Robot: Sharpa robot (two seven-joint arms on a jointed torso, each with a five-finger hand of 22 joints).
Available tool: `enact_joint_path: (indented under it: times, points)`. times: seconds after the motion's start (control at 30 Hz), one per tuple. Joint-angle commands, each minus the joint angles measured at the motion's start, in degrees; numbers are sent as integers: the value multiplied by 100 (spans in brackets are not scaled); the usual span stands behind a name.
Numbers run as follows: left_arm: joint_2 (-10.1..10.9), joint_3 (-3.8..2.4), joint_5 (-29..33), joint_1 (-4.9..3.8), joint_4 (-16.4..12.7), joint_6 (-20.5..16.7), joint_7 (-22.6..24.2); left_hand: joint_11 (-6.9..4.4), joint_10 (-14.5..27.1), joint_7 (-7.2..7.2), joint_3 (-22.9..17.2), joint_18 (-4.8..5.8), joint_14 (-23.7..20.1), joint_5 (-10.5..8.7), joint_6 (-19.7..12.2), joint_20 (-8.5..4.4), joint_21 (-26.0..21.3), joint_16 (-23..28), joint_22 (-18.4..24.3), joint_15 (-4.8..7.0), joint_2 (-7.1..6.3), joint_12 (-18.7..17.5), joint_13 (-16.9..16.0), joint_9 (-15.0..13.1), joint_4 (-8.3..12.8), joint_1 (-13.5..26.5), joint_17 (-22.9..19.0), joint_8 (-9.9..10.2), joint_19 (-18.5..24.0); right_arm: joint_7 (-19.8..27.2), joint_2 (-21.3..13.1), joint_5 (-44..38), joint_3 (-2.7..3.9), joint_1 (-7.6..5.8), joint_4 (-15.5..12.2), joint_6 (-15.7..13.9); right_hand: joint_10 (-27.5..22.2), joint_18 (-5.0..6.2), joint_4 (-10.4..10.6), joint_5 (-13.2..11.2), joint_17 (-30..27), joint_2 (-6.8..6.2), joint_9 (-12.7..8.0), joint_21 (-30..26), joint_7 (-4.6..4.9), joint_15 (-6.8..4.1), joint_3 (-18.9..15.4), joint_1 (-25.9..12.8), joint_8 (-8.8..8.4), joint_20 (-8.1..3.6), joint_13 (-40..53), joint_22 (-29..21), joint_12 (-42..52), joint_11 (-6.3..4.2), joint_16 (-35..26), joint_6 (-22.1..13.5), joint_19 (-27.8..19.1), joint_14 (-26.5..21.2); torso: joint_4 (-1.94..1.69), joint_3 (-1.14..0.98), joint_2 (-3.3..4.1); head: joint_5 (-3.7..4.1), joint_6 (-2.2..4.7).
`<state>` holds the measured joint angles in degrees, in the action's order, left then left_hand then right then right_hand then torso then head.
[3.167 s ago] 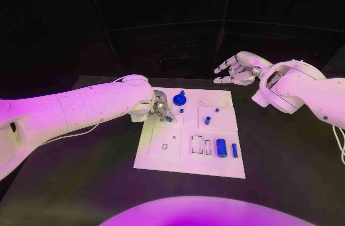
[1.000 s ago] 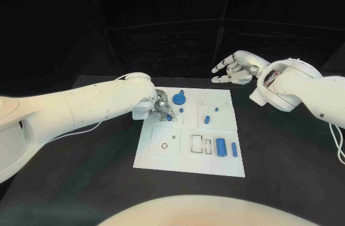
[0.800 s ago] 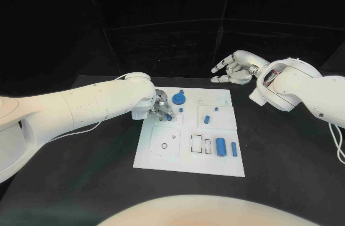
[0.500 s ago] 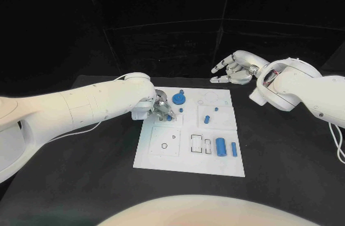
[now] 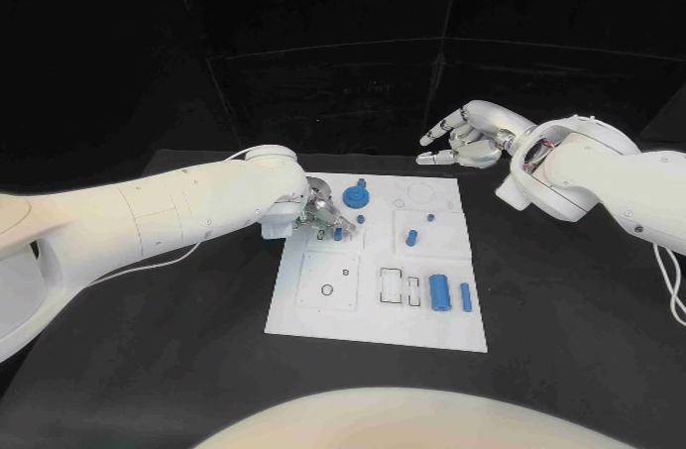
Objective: Assemble the parts on the task board
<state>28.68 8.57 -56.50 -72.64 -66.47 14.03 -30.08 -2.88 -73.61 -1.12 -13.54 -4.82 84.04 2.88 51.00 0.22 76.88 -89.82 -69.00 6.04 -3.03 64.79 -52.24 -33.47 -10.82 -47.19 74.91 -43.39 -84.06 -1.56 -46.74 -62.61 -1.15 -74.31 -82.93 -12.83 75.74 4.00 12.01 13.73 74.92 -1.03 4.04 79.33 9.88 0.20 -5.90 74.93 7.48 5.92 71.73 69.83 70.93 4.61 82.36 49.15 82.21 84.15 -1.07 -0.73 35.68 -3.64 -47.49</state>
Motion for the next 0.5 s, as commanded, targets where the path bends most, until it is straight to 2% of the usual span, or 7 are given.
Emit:
enact_joint_path:
  times: [0.03,0.1,0.2,0.27,0.33,0.37,0.5]
  points:
    - [65,-61,-19,-6,-111,-161,37,1,-32,4,65,78,596,-17,32,-42,18,-18,-5,30,13,34,-8,7,-18,-65,1509,-24,-49,66,6,-12,3,-12,16,9,-49,6,3,-33,335,60,-9,-36,-8,-26,-32,-12,23,-12,-5,-13,9,9,-22,-14,-26,321,-2,1,-1,9,12]
    - [115,-168,-19,-6,-189,-157,40,-1,-30,8,191,75,596,-17,29,-47,4,-18,12,36,42,33,-3,9,-48,-156,1509,-25,-45,66,4,-12,3,-12,27,9,-49,6,3,-33,335,60,-9,-36,-8,-26,-32,-12,23,-12,-5,-13,9,9,-22,-14,-26,321,-1,1,-1,10,14]
    - [243,-404,-20,-22,-349,-46,40,7,16,-5,302,68,596,-17,-14,-47,-26,-18,51,31,65,-20,72,16,-41,-284,1509,-6,-34,64,-2,-12,3,-12,49,6,-49,6,8,-42,337,63,-9,-36,-7,-25,-39,-11,24,-12,-4,-13,9,9,-20,-14,-26,321,-3,-5,-2,34,28]
    - [330,-566,-24,-100,-428,200,36,21,79,-29,375,54,596,-16,-73,-39,-84,-18,133,17,96,-85,162,27,-38,-369,1509,22,-8,71,-4,-12,3,-12,62,-3,-49,6,8,-42,337,63,-9,-36,-7,-25,-39,-11,24,-12,-4,-13,9,9,-20,-14,-26,321,-11,-6,-5,51,30]
    - [380,-647,-57,-209,-439,377,34,43,148,-51,449,38,596,-17,-127,-28,-146,-18,221,2,129,-154,257,37,-62,-412,1509,49,22,74,-3,-12,3,-12,69,-6,-51,6,11,-45,332,65,-9,-38,-7,-25,-42,-11,25,-11,-7,-16,7,9,-24,-14,-27,320,-12,-4,-4,49,43]
    - [401,-677,-83,-264,-431,463,33,53,173,-61,484,32,596,-16,-149,-22,-169,-18,253,-6,150,-173,283,42,-65,-452,1509,60,33,74,-2,-12,3,-11,72,-7,-54,7,13,-48,327,67,-8,-40,-8,-25,-45,-11,25,-11,-10,-19,4,9,-27,-15,-28,319,-14,-9,-6,38,48]
    - [381,-754,-166,-497,-180,730,28,93,229,-106,615,18,596,-16,-243,6,-235,-18,334,-39,215,-203,334,86,-64,-608,1509,142,62,77,13,-12,2,-11,88,-12,-57,7,16,-44,326,77,-9,-41,-8,-25,-47,-4,26,-11,-13,-21,0,10,-28,-16,-29,319,5,-24,-4,10,74]
